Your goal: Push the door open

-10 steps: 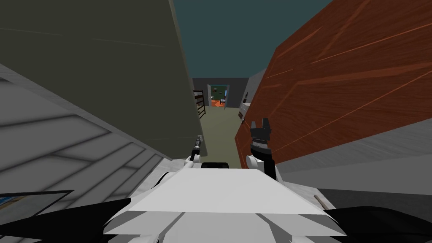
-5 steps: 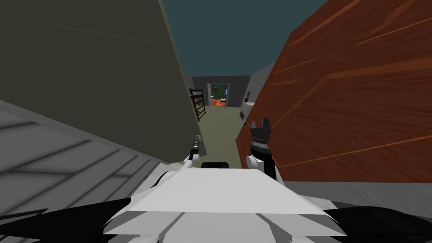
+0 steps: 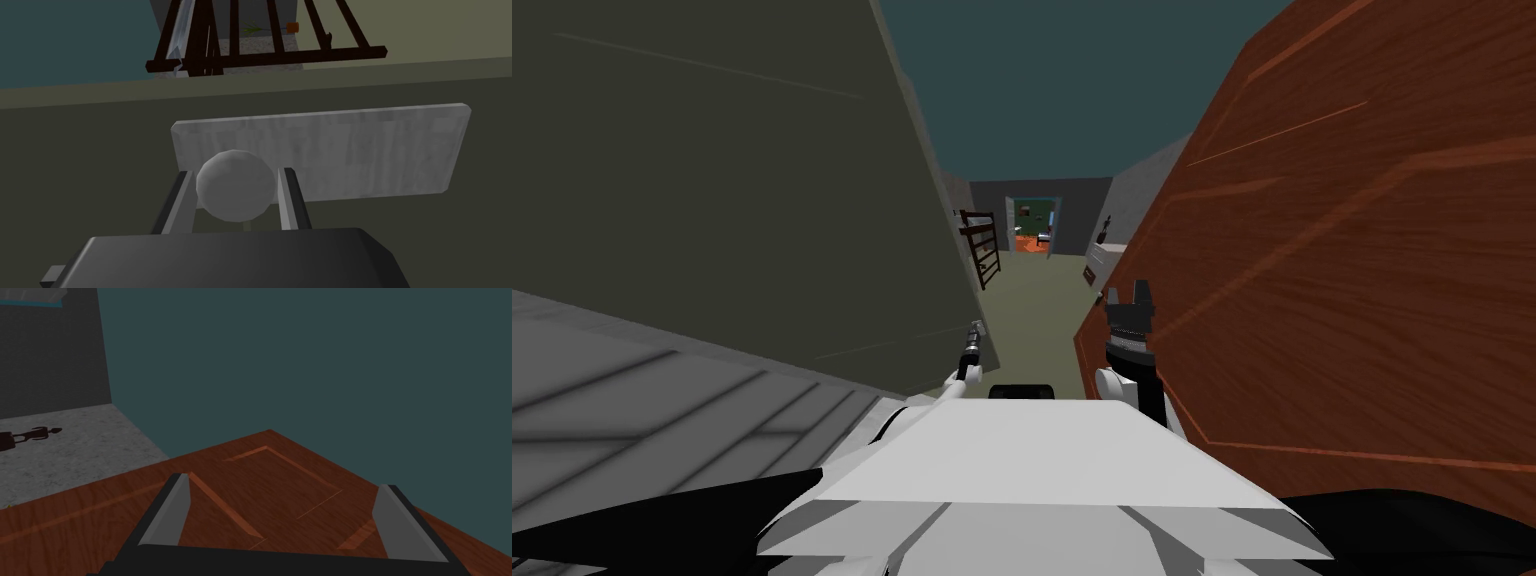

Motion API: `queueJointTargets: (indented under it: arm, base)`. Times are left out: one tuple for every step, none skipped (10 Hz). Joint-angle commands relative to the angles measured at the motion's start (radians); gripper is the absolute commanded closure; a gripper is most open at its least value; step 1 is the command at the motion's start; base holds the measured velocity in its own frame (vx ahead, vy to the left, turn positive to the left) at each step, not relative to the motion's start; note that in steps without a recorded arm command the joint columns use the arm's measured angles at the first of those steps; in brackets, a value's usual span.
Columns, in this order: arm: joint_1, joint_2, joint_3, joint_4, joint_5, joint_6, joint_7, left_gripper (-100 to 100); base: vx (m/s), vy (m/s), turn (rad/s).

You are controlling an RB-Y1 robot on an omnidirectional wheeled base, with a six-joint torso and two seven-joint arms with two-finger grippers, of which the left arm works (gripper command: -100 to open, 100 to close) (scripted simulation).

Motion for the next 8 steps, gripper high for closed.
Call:
queueJointTargets:
  arm:
    - [0.009, 0.018, 0.027, -0.020, 0.015, 0.008, -0.007, 100]
    - [0.009, 0.020, 0.037, -0.019, 0.021, 0.008, -0.010, 100]
    - [0.009, 0.020, 0.037, -0.019, 0.021, 0.008, -0.010, 100]
    - [0.009, 0.020, 0.037, -0.019, 0.021, 0.008, -0.010, 100]
    - [0.009, 0.020, 0.037, -0.019, 0.021, 0.008, -0.010, 100]
    - [0.010, 0.025, 0.058, -0.017, 0.034, 0.008, -0.016, 100]
    - [0.010, 0.025, 0.058, -0.017, 0.034, 0.008, -0.016, 100]
    - [0.010, 0.025, 0.058, -0.017, 0.034, 0.008, -0.016, 100]
  base:
    - [0.189, -0.049, 0.056]
    - [0.185, -0.056, 0.064]
    - [0.139, -0.022, 0.048]
    - [0.061, -0.005, 0.000]
    - [0.002, -0.002, -0.012]
    - [0.121, -0.038, 0.061]
    - [0.139, -0.036, 0.083]
    - [0.073, -0.008, 0.022]
